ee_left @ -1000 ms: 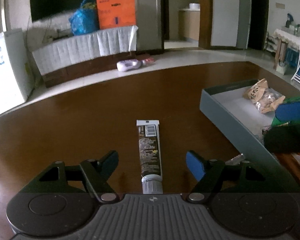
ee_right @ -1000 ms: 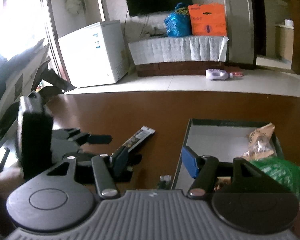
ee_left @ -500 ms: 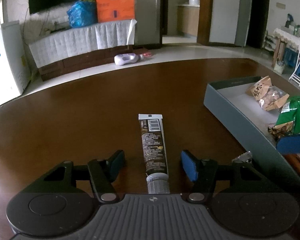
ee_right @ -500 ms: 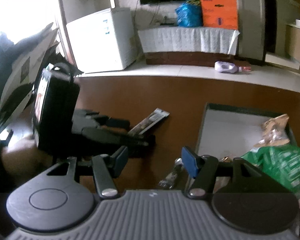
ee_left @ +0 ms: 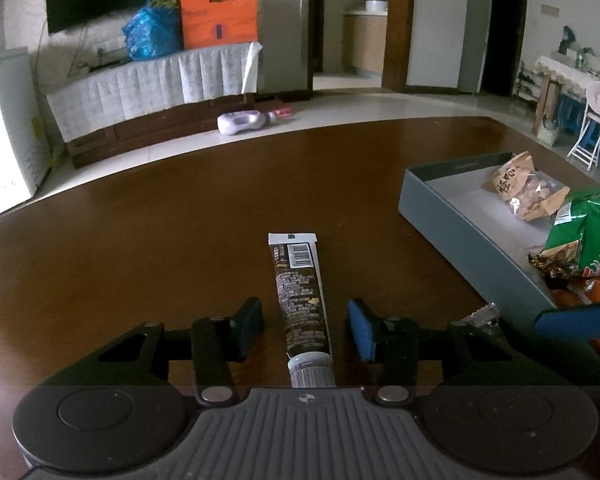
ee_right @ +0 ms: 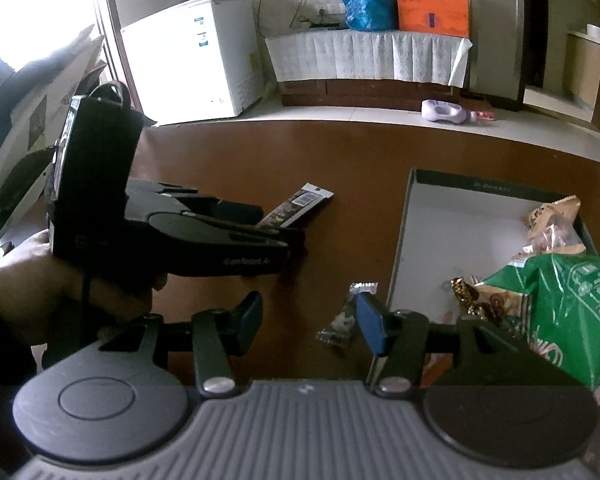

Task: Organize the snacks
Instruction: 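Close left tool on brown tube while right tool grasps small clear packet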

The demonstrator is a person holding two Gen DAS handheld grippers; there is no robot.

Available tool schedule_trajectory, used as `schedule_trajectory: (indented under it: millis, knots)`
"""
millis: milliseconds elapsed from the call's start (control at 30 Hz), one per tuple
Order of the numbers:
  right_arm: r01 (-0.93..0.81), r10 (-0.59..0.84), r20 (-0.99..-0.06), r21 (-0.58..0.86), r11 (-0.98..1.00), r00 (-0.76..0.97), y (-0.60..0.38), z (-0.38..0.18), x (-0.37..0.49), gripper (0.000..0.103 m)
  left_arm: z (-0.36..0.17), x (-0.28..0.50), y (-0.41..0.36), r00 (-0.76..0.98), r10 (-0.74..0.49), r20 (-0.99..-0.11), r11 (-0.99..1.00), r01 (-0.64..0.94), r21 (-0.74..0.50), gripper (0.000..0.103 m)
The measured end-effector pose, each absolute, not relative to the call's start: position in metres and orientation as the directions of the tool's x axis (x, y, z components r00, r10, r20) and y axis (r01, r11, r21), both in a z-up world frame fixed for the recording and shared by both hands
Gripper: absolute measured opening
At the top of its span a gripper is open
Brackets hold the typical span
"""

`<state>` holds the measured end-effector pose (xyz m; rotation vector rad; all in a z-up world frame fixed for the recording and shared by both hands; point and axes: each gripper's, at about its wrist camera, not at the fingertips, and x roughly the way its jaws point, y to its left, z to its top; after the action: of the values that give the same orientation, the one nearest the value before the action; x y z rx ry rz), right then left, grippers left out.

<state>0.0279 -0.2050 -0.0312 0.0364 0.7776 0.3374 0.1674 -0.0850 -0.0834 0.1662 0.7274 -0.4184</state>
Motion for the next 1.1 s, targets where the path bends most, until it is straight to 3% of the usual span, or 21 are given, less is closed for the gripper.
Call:
schedule_trajectory:
  millis: [1100]
  knots:
    - [-0.25, 0.208, -0.734, 0.053, 0.967, 0.646, -0.195, -0.056, 0.054, 0.051, -0.083, 0.164, -0.088, 0.663, -0.311, -0.681, 0.907, 0.422, -0.003, 0.042]
